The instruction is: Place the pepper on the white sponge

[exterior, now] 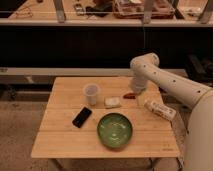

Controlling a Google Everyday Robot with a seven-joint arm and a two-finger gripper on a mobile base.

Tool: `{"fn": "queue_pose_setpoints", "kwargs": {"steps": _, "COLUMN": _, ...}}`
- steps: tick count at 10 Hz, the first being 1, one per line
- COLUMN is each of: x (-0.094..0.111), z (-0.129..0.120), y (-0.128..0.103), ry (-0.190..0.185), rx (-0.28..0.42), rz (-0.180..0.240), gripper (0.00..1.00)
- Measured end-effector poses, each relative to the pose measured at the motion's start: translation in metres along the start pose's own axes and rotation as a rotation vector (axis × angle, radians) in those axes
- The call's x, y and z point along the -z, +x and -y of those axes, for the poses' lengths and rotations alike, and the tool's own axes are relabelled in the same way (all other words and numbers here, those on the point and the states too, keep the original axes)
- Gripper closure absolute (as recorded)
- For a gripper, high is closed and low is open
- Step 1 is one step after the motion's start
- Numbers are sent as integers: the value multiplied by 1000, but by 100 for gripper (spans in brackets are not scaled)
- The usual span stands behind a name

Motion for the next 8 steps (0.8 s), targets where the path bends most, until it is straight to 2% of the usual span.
{"fn": "queue_pose_setpoints", "kwargs": {"steps": 6, "x": 0, "z": 0, "y": 0, "ry": 1, "rx": 0, "rz": 0, "gripper": 20}}
{"fn": "queue_pose_setpoints", "kwargs": {"steps": 8, "x": -5, "z": 9, "y": 5, "ry": 20, "rx": -11, "rz": 12, "gripper": 20}}
